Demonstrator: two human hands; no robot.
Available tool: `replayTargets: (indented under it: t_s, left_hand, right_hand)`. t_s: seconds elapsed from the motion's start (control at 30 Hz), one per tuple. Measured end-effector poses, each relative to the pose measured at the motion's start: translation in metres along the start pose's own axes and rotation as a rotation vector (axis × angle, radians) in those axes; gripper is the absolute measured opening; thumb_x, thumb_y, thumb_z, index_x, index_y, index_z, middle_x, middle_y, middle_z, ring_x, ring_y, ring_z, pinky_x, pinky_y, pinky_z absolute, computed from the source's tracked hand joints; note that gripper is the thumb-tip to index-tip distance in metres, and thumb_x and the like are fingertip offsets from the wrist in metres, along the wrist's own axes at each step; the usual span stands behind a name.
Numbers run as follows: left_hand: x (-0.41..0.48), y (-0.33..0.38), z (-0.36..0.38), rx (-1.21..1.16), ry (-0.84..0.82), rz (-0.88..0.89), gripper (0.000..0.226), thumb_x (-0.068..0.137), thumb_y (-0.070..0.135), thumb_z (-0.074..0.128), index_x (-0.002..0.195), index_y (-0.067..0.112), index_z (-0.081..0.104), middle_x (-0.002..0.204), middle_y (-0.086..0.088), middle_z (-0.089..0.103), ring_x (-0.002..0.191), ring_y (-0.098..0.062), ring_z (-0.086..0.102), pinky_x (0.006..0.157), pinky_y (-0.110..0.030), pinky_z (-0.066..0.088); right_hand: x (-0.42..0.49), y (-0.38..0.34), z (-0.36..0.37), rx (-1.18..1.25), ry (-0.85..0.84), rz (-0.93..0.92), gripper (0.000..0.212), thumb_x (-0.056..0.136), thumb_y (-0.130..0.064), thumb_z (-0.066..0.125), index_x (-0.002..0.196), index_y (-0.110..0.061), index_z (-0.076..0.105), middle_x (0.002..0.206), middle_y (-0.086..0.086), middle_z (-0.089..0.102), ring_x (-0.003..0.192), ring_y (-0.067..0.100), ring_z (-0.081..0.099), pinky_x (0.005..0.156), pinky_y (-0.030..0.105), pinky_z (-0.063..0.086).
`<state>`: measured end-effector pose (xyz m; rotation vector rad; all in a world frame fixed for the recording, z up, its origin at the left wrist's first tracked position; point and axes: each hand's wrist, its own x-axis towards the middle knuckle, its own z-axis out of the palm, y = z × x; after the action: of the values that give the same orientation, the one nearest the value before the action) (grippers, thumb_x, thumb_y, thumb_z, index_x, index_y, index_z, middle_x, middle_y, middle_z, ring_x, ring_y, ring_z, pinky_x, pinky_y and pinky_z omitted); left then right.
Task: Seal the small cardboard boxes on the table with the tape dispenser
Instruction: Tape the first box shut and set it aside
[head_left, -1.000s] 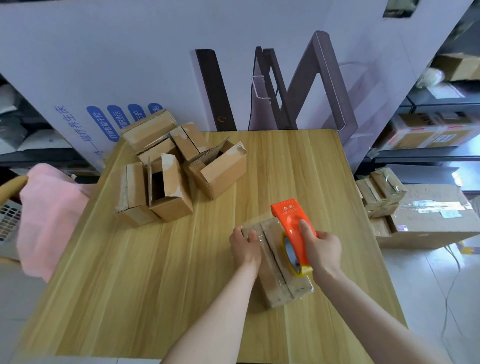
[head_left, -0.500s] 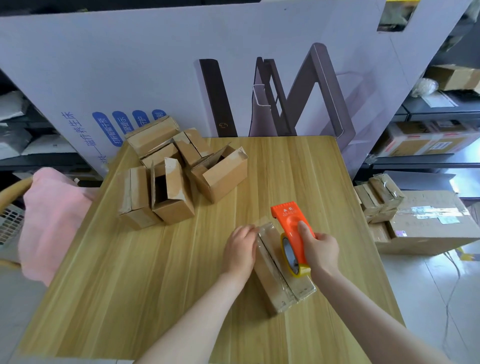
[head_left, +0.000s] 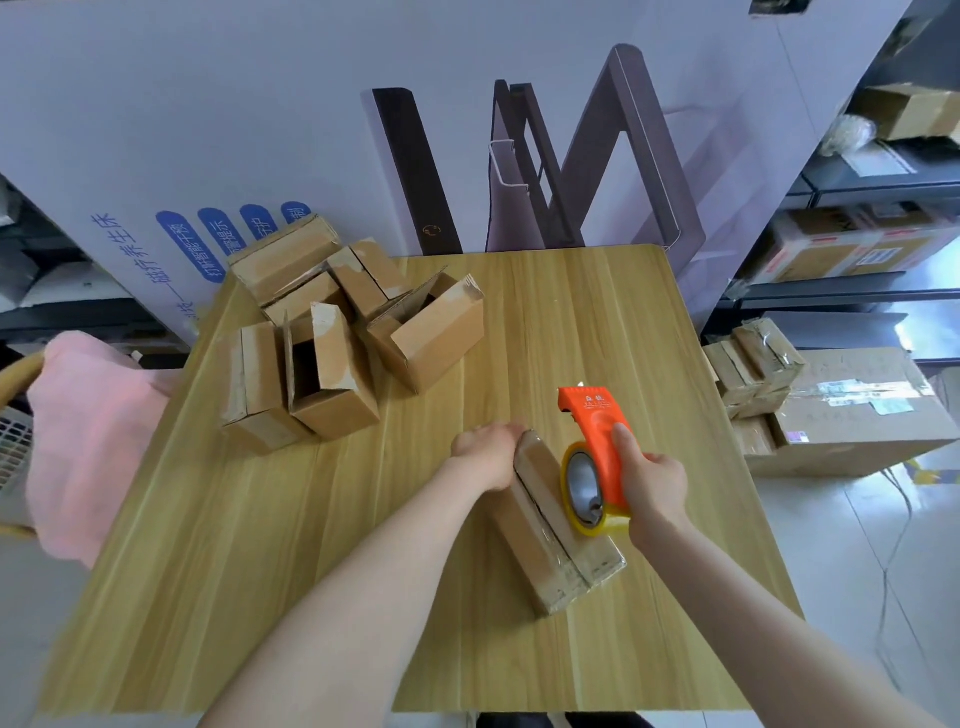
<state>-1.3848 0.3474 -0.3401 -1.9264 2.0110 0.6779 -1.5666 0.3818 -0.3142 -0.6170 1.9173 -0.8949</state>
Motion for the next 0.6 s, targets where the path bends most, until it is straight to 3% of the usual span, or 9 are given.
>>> replayTargets:
  t_s: [0.27, 0.43, 0.6]
  left_hand:
    - [0.017, 0.006, -0.022, 0.132, -0.241, 0.079, 0.064, 0.085, 0.021, 0.056, 0.140, 0.031, 0.024, 0.136, -0.009, 0.037, 0.091, -0.033, 0.052, 0.066, -0.034, 0.043]
    - [0.019, 0.003, -0.024, 0.158, -0.287, 0.075, 0.076, 0.084, 0.025, 0.057, 0.145, 0.040, 0.014, 0.146, -0.006, 0.030, 0.099, -0.034, 0.057, 0.066, -0.034, 0.047]
    - [0.018, 0.005, -0.029, 0.179, -0.259, 0.185, 0.061, 0.081, 0.017, 0.060, 0.133, 0.032, 0.032, 0.125, -0.005, 0.048, 0.087, -0.027, 0.058, 0.058, -0.032, 0.049]
  right_hand:
    - [0.000, -0.001, 0.003, -0.001, -0.004, -0.008, 0.051, 0.081, -0.052, 0.066, 0.052, -0.012, 0.052, 0.046, 0.000, 0.049, 0.041, 0.015, 0.046, 0.043, 0.025, 0.034]
    - [0.003, -0.002, 0.002, 0.009, 0.005, 0.023, 0.050, 0.081, -0.052, 0.066, 0.054, -0.012, 0.052, 0.048, 0.001, 0.049, 0.043, 0.016, 0.046, 0.045, 0.026, 0.035]
    - [0.005, -0.002, 0.003, -0.006, -0.003, 0.053, 0.050, 0.080, -0.054, 0.065, 0.060, -0.010, 0.056, 0.055, 0.005, 0.054, 0.047, 0.018, 0.050, 0.046, 0.026, 0.038]
